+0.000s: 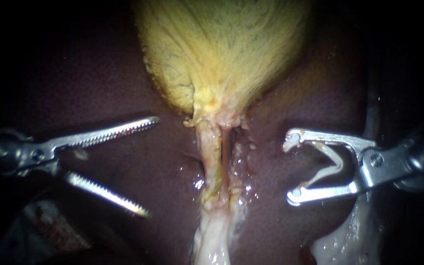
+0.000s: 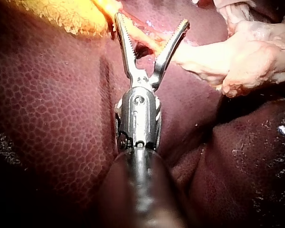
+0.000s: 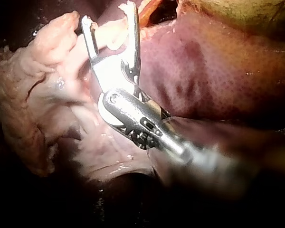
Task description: Grabbing gallbladder
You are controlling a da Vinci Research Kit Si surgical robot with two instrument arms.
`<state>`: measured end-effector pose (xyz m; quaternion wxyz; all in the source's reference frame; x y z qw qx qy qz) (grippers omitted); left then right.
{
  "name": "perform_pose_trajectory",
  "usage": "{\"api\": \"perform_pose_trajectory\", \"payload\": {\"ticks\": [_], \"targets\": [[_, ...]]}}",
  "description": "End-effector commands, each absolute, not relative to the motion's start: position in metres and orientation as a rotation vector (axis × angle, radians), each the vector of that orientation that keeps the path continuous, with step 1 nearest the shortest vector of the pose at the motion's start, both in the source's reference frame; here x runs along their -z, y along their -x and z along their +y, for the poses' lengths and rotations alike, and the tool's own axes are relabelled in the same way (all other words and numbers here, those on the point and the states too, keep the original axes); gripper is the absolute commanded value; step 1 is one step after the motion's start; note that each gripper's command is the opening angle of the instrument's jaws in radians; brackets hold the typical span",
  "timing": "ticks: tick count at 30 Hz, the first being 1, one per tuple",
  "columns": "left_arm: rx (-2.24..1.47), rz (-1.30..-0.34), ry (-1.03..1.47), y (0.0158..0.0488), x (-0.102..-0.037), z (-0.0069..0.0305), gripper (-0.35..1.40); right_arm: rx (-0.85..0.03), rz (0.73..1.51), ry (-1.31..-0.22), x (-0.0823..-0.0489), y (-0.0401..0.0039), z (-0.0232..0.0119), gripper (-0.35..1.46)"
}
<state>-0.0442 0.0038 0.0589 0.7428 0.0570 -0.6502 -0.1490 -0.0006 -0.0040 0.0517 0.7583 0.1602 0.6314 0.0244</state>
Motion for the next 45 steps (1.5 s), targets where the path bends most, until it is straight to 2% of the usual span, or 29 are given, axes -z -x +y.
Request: {"api": "perform_pose_trajectory", "payload": {"ticks": [1,9,13,21,34,38,45], "targets": [[0.327,-1.424,-0.125,0.0442,-0.059,0.0038,1.03,-0.053,1.375,-0.349,-0.0518,0.0006,-0.004,0.6],[0.467,-1.411,-0.207,0.0442,-0.0587,0.0045,0.94,-0.053,1.375,-0.349,-0.0519,0.0006,-0.004,0.6],[0.645,-1.385,-0.298,0.0444,-0.0583,0.0056,0.73,-0.054,1.375,-0.349,-0.0519,0.0006,-0.004,0.6],[0.758,-1.289,-0.332,0.0468,-0.0588,0.0072,0.51,-0.054,1.375,-0.348,-0.0519,0.0006,-0.0039,0.6],[0.845,-1.218,-0.291,0.0468,-0.0618,0.0106,0.46,-0.054,1.375,-0.349,-0.0519,0.0006,-0.0039,0.6],[0.86,-1.204,-0.284,0.0474,-0.0623,0.011,0.39,-0.054,1.375,-0.349,-0.0519,0.0006,-0.0039,0.6],[0.885,-1.186,-0.31,0.0489,-0.0623,0.0114,0.15,-0.054,1.375,-0.349,-0.0519,0.0006,-0.0039,0.6]]}}
